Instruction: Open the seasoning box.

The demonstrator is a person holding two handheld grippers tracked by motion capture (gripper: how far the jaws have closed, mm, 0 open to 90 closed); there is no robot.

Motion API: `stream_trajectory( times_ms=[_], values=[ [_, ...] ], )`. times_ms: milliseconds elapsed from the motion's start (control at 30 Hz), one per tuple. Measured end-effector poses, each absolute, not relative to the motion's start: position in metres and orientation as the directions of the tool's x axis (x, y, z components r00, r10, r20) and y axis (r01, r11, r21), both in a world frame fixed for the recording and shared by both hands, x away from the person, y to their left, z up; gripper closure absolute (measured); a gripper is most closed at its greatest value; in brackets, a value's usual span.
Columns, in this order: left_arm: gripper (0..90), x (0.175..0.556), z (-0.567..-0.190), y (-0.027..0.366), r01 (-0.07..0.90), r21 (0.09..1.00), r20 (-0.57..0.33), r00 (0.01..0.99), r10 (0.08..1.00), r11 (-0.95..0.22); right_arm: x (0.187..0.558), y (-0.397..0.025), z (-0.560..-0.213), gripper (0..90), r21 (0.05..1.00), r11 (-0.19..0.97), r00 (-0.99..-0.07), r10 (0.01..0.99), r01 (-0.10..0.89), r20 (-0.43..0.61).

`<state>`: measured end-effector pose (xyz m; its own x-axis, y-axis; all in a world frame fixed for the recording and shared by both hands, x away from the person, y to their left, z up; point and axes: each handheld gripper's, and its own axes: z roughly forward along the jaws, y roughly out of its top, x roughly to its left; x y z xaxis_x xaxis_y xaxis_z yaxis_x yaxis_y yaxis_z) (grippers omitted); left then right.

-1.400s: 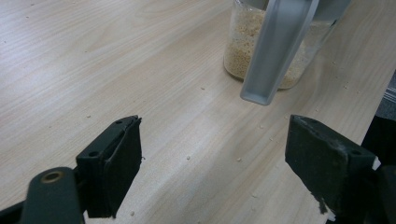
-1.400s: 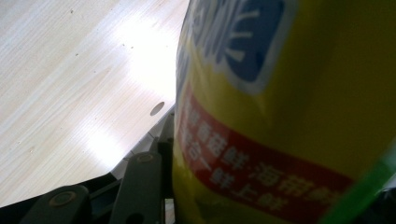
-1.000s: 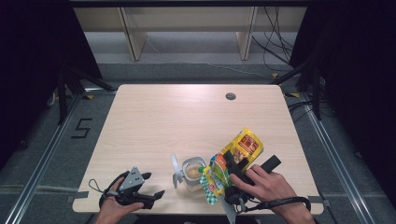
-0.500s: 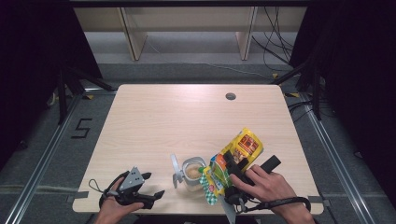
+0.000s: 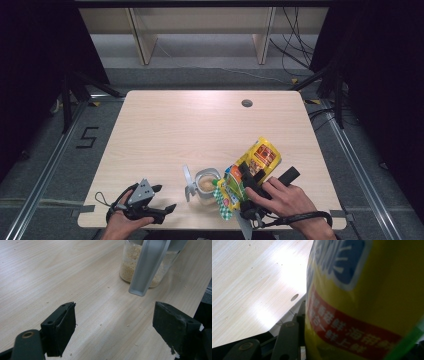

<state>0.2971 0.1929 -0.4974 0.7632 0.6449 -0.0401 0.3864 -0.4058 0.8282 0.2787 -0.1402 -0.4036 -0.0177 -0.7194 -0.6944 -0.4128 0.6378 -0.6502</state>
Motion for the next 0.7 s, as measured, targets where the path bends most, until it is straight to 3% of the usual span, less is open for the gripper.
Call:
stream_trajectory(
  times_ms=[100, 167, 567, 633, 700],
  values=[
    [18.2, 0.2973, -0.4969, 0.1931, 0.390, 0.826, -0.041, 0.763, 0.646, -0.408, 0.2782, -0.1369, -0.4014, 63.3, -0.701, 0.582, 0.004, -0.768, -0.412, -0.641],
    [18.2, 0.2966, -0.4963, 0.1938, 0.408, 0.812, -0.045, 0.757, 0.652, -0.417, 0.2769, -0.1368, -0.4004, 63.4, -0.669, 0.612, 0.010, -0.735, -0.421, -0.678],
    [18.2, 0.2965, -0.4965, 0.1935, 0.407, 0.812, -0.045, 0.757, 0.652, -0.417, 0.2801, -0.1376, -0.4006, 63.7, -0.687, 0.588, -0.003, -0.761, -0.427, -0.649],
    [18.2, 0.2988, -0.4958, 0.1955, 0.372, 0.812, -0.004, 0.773, 0.634, -0.449, 0.2795, -0.1385, -0.4010, 63.7, -0.664, 0.615, -0.005, -0.735, -0.426, -0.678],
    [18.2, 0.2973, -0.4963, 0.1941, 0.395, 0.814, -0.033, 0.763, 0.646, -0.425, 0.2796, -0.1384, -0.4002, 63.7, -0.668, 0.611, -0.002, -0.739, -0.425, -0.674]
  ],
)
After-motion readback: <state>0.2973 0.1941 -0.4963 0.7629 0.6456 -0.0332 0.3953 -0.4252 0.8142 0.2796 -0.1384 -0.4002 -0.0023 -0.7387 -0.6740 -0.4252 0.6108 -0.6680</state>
